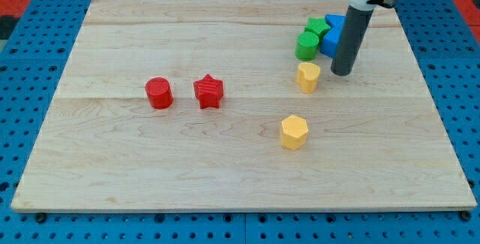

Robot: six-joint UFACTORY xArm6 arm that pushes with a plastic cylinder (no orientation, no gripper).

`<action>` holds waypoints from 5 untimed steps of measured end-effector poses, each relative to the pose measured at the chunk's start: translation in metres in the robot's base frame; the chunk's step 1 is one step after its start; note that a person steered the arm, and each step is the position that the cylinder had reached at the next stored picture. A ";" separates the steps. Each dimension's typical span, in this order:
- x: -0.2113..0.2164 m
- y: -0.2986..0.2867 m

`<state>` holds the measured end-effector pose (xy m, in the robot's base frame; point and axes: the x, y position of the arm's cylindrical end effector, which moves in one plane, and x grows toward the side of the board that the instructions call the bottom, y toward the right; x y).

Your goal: Push yellow heart to the center of the board

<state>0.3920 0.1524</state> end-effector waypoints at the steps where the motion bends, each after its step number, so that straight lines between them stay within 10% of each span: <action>1: 0.004 -0.007; 5: 0.025 -0.068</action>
<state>0.4166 0.0845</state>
